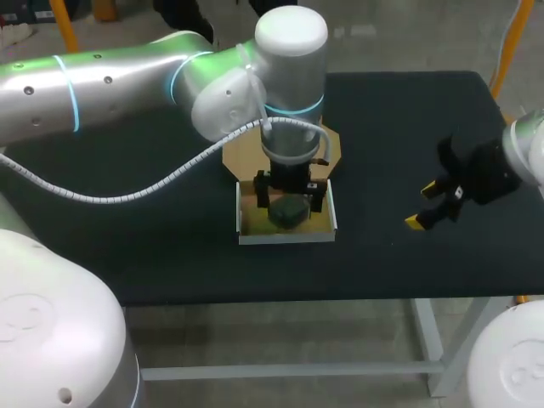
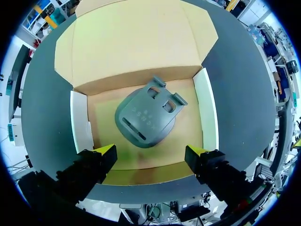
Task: Assemble the packaging by folding the flat box into shape, placing the metal phone stand inside, and closing the box properly
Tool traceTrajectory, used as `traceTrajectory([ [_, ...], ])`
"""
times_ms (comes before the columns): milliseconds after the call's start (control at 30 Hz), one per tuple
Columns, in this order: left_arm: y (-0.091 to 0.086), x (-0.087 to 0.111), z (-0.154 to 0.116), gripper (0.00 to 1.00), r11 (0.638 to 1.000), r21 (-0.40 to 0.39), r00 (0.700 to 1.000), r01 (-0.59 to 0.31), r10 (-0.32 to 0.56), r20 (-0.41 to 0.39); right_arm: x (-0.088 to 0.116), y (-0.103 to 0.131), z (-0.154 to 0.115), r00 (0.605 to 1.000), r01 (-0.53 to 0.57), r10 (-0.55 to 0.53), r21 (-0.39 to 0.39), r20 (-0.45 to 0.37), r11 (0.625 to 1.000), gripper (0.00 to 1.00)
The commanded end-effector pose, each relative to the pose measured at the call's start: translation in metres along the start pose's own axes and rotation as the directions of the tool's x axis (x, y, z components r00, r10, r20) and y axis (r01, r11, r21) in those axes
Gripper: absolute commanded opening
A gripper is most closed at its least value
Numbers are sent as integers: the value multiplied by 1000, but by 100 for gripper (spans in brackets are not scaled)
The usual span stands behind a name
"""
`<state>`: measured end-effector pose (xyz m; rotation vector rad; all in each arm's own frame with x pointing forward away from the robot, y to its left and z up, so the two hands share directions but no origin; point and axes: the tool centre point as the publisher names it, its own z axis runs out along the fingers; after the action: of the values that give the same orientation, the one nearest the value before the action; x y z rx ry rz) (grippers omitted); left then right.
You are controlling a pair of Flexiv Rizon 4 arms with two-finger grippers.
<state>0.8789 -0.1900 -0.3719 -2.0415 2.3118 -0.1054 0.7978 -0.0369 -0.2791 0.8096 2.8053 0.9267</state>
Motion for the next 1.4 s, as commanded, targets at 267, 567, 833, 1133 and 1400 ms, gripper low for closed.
traceTrajectory([
  [267,0,1,-1,100,1000,1,1000,1,-1,8,0,-1,-2,1000,2,-2,-4,-4,1000,100],
  [567,-1,2,1,100,1000,-1,1000,3,-3,4,0,-1,-2,1000,2,-2,-4,-4,1000,100],
  [833,-1,0,6,100,1000,7,1000,26,-26,7,0,-1,-2,1000,2,-2,-4,-4,1000,100],
  [1133,3,-1,16,100,999,14,999,46,-47,16,0,-1,-2,1000,2,-2,-4,-4,1000,100],
  [1400,11,-2,23,100,997,-4,997,76,-76,16,0,-1,-2,1000,2,-2,-4,-4,1000,100],
])
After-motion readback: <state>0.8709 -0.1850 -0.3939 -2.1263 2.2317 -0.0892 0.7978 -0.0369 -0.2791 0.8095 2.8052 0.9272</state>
